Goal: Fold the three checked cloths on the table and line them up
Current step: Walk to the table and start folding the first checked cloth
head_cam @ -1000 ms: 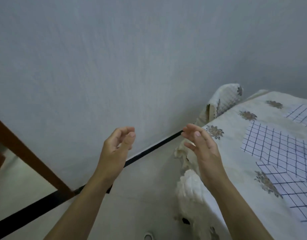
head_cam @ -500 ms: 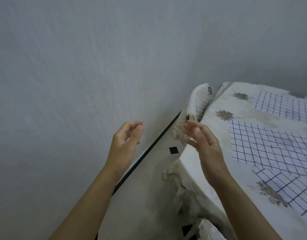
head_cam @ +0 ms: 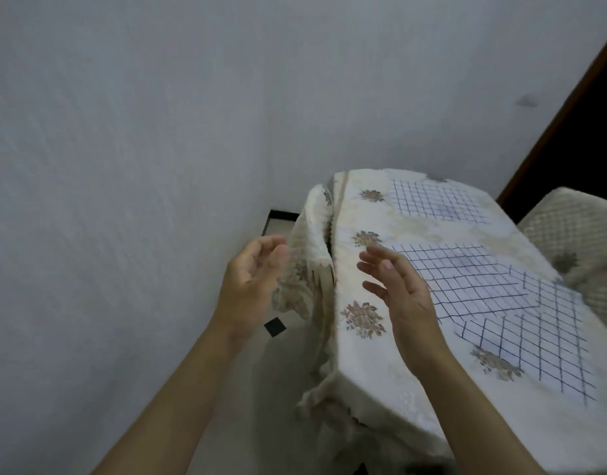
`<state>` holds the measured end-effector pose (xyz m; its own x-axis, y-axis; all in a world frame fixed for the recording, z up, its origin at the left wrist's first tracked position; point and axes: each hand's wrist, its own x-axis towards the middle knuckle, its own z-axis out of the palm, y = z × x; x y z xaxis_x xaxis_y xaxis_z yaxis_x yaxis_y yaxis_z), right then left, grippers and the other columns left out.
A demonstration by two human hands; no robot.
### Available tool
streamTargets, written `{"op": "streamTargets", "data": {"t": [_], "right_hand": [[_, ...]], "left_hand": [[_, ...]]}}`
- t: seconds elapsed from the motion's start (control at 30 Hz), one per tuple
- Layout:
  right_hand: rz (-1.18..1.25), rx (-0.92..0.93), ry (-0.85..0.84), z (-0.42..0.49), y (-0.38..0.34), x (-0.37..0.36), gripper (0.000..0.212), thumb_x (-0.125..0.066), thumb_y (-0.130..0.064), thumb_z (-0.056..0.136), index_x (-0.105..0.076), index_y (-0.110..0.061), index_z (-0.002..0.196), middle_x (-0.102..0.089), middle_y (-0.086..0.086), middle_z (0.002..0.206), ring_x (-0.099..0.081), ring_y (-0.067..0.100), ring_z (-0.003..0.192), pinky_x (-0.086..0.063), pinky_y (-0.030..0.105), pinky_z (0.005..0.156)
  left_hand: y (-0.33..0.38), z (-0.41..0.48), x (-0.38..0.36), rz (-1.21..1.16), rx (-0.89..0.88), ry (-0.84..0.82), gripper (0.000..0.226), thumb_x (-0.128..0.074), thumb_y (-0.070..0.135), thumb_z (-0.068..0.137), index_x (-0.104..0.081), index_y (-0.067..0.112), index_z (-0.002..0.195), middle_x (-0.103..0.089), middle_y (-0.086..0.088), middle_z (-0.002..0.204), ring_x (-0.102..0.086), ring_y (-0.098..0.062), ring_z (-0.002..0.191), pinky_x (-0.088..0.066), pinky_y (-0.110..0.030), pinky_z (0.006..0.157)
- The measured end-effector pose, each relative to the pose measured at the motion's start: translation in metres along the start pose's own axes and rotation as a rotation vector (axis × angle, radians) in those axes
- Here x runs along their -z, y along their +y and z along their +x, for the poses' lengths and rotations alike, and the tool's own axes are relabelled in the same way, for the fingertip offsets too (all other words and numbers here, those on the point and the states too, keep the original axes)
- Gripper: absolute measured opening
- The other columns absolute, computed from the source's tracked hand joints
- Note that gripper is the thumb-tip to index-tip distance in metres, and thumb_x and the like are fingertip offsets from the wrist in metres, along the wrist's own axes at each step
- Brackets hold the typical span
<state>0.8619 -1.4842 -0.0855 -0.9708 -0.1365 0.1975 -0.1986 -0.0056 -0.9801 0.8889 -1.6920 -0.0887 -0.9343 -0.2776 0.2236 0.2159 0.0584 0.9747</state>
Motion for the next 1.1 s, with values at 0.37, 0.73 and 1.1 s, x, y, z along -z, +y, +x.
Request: {"op": "streamTargets", "data": {"t": [0.37, 0.73, 1.1], "right_hand": [[-0.049, -0.046, 0.347, 0.058, 0.038, 0.013, 0.029, -0.047, -0.032, 0.099, -0.061, -0.02, 0.122, -0.066, -0.002, 0.122, -0.061, 0.016, 0.116, -0.046, 0.05, 0.103], [0.12, -0.041, 0.592, 0.186, 0.086, 0.04, 0.038, -0.05, -0.041, 0.092, -0.061, -0.021, 0.122, -0.067, -0.002, 0.122, -0.061, 0.018, 0.117, -0.045, 0.048, 0.103], [0.004, -0.144, 0.918, 0.228, 0.121, 0.094, 0.033, -0.049, -0.037, 0.095, -0.062, -0.021, 0.122, -0.067, -0.004, 0.121, -0.061, 0.015, 0.117, -0.044, 0.049, 0.105]], "left_hand": [[-0.056, 0.108, -0.041, -0.133, 0.084, -0.324, 0.026, -0.054, 0.022, 0.096, -0.061, 0.005, 0.115, -0.071, 0.023, 0.088, -0.065, 0.006, 0.084, -0.05, -0.013, 0.072], [-0.095, 0.261, -0.109, 0.087, 0.099, -0.523, 0.044, -0.057, 0.05, 0.085, -0.065, 0.021, 0.117, -0.068, 0.01, 0.11, -0.063, -0.006, 0.105, -0.052, -0.03, 0.088], [-0.155, 0.359, -0.217, 0.03, 0.167, -0.836, 0.041, -0.058, 0.048, 0.085, -0.065, 0.021, 0.115, -0.068, 0.004, 0.114, -0.063, -0.01, 0.108, -0.053, -0.025, 0.084]]}}
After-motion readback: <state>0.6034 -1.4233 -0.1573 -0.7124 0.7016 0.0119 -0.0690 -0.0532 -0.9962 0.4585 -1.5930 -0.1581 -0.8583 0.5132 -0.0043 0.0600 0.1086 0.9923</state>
